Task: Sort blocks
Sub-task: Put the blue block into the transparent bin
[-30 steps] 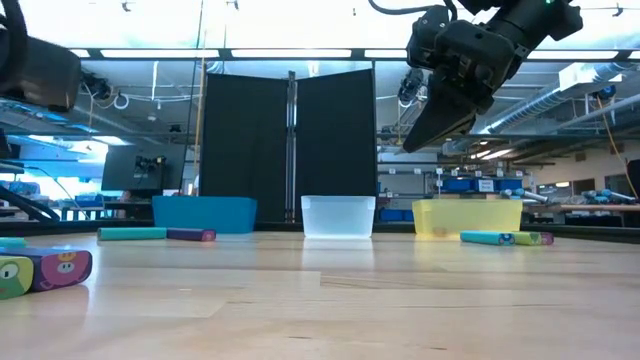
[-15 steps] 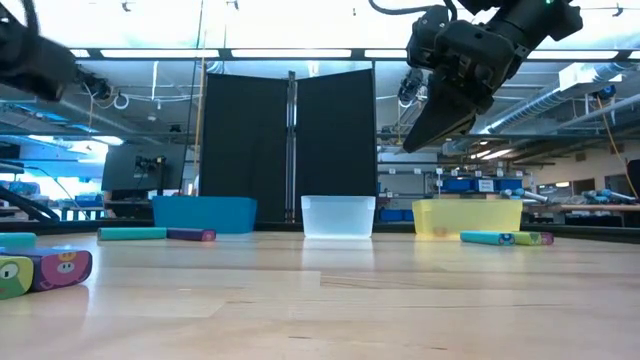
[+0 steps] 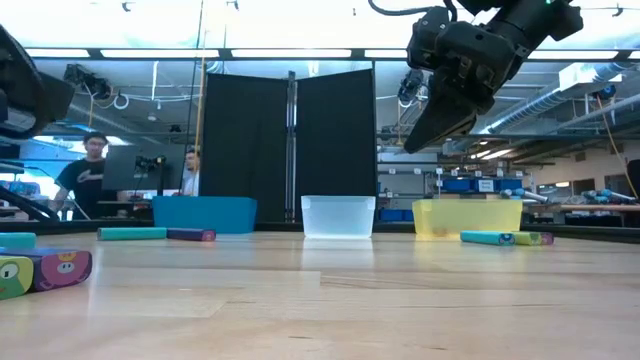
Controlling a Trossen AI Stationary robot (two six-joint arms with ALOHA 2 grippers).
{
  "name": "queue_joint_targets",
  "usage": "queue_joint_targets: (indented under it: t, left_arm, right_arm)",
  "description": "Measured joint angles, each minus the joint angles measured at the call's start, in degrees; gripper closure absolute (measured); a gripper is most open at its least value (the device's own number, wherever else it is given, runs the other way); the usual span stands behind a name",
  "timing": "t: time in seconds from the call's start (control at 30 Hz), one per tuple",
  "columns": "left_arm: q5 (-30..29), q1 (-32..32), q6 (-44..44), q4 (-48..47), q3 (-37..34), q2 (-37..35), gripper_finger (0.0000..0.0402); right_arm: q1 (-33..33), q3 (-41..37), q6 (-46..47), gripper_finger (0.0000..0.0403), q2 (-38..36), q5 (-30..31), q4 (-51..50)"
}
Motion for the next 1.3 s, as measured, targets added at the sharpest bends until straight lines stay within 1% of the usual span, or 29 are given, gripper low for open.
queue_joint_targets:
  t: [0.1,0.2,0.3,0.53,0.63,0.83,0.97,1.03,1.13,1.3]
  left_arm:
    - [-0.04,0.17,-0.14,2.53,-1.16,0.05,0.0199]
    - [0.33,0.47,-0.12,7.41,-3.06,0.03,0.0198]
    - [1.01,0.6,-0.37,9.64,-5.01,0.01,0.0198]
    - [2.25,0.63,-0.38,11.38,-6.65,-0.25,0.0202]
    - [2.23,0.63,0.83,11.44,-6.69,-0.21,0.0223]
    - [2.47,0.63,5.46,12.83,-6.76,-0.21,0.0292]
    - [2.09,0.6,6.22,13.15,-6.41,-0.15,0.0294]
    - [1.37,0.33,6.3,11.86,-5.34,-0.04,0.0294]
    - [-1.58,0.15,8.2,11.19,-3.57,0.14,0.0294]
    - [-8.97,0.57,14.23,18.75,-3.54,0.03,0.0294]
  right_arm:
    - [0.0,0.0,0.0,0.0386,0.0,0.0,0.02]
    - [0.0,0.0,0.0,0.0387,0.0,0.0,0.02]
    - [0.0,0.0,-0.02,0.039,0.0,0.0,-0.09]
    - [0.0,0.0,0.0,0.0386,0.0,0.0,-0.03]
    - [0.0,0.02,-0.15,0.0389,0.0,0.0,-0.05]
    - [0.07,0.0,-0.2,0.0386,0.0,0.0,-0.09]
    - [0.15,0.01,-0.5,0.0385,0.0,-0.01,-0.08]
    - [0.15,0.0,-0.6,0.0387,0.0,-0.03,-0.09]
    - [0.17,0.0,-1.06,0.0389,0.0,-0.66,-0.09]
    - [0.44,-0.12,-3.55,0.0387,0.0,-0.86,-0.02]
